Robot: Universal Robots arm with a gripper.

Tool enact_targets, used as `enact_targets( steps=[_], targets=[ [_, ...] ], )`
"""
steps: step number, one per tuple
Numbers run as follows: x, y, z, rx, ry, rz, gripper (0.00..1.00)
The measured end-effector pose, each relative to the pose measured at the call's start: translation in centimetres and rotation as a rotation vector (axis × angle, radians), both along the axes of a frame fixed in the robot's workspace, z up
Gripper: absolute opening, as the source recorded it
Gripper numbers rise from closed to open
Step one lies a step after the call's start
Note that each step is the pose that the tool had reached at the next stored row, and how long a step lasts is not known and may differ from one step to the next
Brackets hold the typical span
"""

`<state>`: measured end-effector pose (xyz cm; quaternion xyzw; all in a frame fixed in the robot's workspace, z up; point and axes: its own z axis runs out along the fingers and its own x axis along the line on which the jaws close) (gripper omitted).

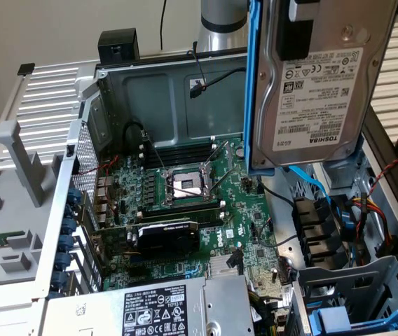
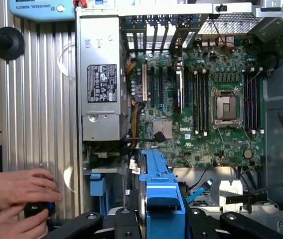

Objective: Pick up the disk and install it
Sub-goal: 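Pick up the disk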

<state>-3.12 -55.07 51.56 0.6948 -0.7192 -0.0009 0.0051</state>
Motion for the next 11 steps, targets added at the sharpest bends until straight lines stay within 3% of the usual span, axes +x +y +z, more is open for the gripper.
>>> enact_targets(
  steps=[11],
  targets=[
    [1.1, -1.77, 0.70, -0.0001, 0.0000, 0.000, 0.37]
  ],
)
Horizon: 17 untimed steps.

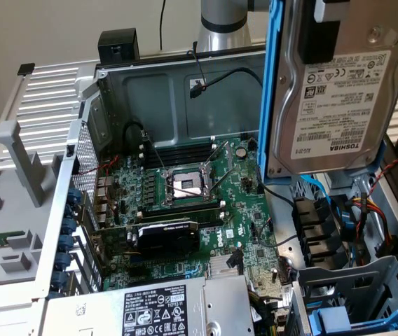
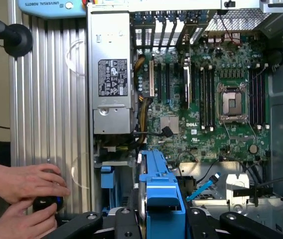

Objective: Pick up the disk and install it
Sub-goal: 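Pick up the disk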

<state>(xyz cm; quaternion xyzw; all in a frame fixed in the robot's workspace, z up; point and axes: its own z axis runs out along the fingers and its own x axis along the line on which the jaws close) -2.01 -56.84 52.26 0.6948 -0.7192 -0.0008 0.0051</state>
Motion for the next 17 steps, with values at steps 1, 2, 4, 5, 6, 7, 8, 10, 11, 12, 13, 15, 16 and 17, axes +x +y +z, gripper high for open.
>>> enact_targets(
  steps=[1, 2, 4, 5, 6, 7, 8, 10, 11, 12, 13, 15, 16, 17],
  targets=[
    [0.1, -0.19, 0.06, 0.0000, 0.0000, 0.000, 0.37],
    [0.3, -0.36, 0.10, 0.0000, 0.0000, 0.000, 0.37],
    [0.5, -0.71, 0.17, 0.0000, 0.0000, 0.000, 0.37],
    [0.7, -0.84, 0.18, 0.0000, 0.0000, 0.000, 0.37],
    [0.8, -0.98, 0.18, 0.0000, 0.0000, 0.000, 0.37],
    [0.9, -1.10, 0.19, 0.0000, 0.0000, 0.000, 0.37],
    [1.1, -1.20, 0.19, -0.0001, 0.0000, 0.000, 0.37],
    [1.4, -1.39, 0.19, -0.0001, 0.0000, 0.000, 0.37],
    [1.7, -1.46, 0.19, 0.0000, 0.0000, 0.000, 0.37],
    [1.8, -1.51, 0.20, -0.0001, 0.0001, 0.000, 0.37],
    [2.0, -1.56, 0.19, -0.0001, 0.0000, 0.000, 0.37],
    [2.4, -1.66, 0.19, -0.0001, 0.0000, 0.000, 0.37],
    [2.5, -1.71, 0.19, 0.0000, 0.0000, 0.000, 0.37],
    [2.6, -1.79, 0.19, -0.0001, 0.0000, -0.001, 0.37]
  ],
)
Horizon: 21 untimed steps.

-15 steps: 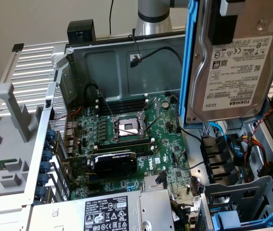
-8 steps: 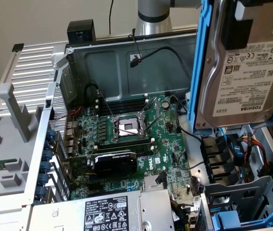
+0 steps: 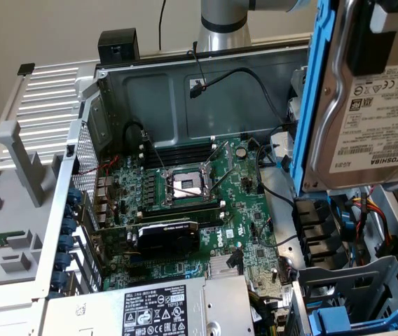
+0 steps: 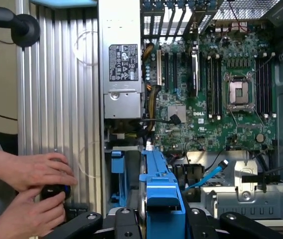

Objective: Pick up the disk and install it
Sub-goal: 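Insert the disk into the insertion slot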

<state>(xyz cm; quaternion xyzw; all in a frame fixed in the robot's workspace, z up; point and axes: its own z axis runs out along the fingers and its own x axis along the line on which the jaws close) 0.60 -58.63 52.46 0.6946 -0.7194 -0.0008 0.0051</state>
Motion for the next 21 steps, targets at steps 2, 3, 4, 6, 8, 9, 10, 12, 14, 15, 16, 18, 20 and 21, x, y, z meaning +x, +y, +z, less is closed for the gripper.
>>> enact_targets(
  steps=[2, 3, 4, 6, 8, 9, 10, 12, 14, 15, 16, 18, 20, 21],
  targets=[
    [0.22, -0.19, 0.00, 0.0001, 0.0000, -0.001, 0.37],
    [0.32, -0.28, 0.00, 0.0000, 0.0000, -0.001, 0.37],
    [0.42, -0.39, 0.00, 0.0001, 0.0000, -0.001, 0.37],
    [0.49, -0.51, -0.01, 0.0001, 0.0001, -0.001, 0.37],
    [0.49, -0.50, -0.01, 0.0002, 0.0000, -0.001, 0.37],
    [0.50, -0.50, 0.00, 0.0001, 0.0000, -0.001, 0.37],
    [0.50, -0.51, 0.00, 0.0001, 0.0000, -0.001, 0.37],
    [0.50, -0.50, 0.00, 0.0001, 0.0000, -0.001, 0.37],
    [0.50, -0.50, 0.00, 0.0001, 0.0000, -0.001, 0.37],
    [0.50, -0.51, 0.00, 0.0001, 0.0000, -0.001, 0.37],
    [0.50, -0.51, -0.01, 0.0001, 0.0000, -0.001, 0.37],
    [0.49, -0.56, -0.04, 0.0001, 0.0000, -0.001, 0.37],
    [0.50, -0.61, -0.14, -0.0004, 0.0000, -0.002, 0.37],
    [0.50, -0.68, -0.21, -0.0008, 0.0000, -0.003, 0.37]
  ],
)
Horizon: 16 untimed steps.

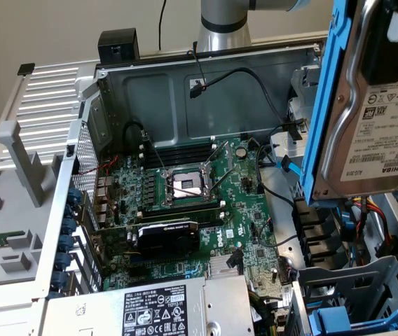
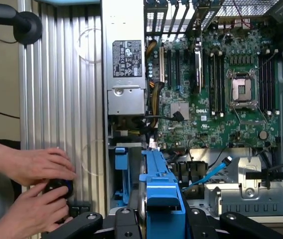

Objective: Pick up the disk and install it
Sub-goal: 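Insert the disk into the insertion slot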

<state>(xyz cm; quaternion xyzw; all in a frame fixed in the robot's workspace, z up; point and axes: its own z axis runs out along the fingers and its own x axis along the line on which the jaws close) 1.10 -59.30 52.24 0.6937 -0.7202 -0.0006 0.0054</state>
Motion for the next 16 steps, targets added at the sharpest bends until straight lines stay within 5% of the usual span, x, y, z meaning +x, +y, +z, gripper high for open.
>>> enact_targets(
  steps=[16],
  targets=[
    [0.0, -1.33, -2.25, -0.0044, 0.0000, -0.009, 0.37]
  ],
)
